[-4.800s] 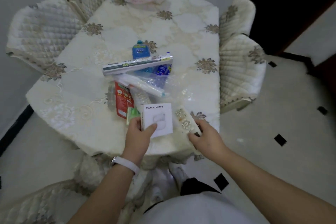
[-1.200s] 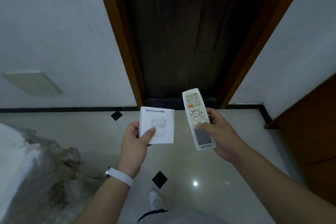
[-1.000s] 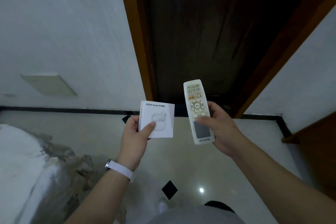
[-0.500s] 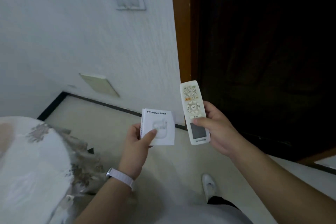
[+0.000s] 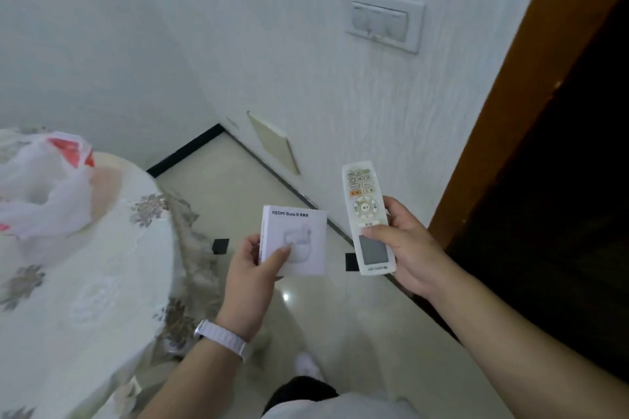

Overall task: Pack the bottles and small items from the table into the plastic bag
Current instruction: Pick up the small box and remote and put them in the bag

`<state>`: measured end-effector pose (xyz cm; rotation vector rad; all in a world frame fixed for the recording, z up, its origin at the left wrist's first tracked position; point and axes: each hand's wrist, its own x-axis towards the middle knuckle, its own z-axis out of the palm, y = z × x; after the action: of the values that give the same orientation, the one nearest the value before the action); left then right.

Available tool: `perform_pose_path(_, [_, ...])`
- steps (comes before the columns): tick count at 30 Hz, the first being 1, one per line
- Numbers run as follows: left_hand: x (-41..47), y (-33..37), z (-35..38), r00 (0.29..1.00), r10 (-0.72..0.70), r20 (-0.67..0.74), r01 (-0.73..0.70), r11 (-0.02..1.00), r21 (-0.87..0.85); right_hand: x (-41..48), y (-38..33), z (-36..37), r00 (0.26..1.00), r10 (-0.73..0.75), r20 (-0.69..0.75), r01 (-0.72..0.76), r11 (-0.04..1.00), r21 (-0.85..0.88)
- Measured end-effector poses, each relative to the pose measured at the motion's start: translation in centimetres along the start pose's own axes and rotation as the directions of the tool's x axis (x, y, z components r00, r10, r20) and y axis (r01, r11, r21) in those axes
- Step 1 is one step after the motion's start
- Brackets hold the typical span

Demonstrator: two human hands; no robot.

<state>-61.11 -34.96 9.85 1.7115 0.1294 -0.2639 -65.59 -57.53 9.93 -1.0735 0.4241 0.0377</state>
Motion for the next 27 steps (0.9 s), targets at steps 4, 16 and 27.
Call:
perform_pose_path(4, [6.4,-0.7,-2.5,0.994,-0.058,-0.089,0.053,0.997,-0.062,7.0,-0.4,3.7,0.996,0.054,0.077,-0.046,0.994,-0.102])
perform_pose_path(16, [29.5,4.2,-13.0,0.987,-0.046,-0.152,0.01,0.973,-0.231,27.3,-4.2,20.1,0.995,0.042,0.089,-0.01,0.943,-0.331])
perform_pose_path(27, [42.4,5.5,-19.4,0.929,-0.139,-0.342,0.042,0.96,-0.277,43.8,-4.2,29.6,0.949,0.17,0.265,-0.057,0.921,-0.386])
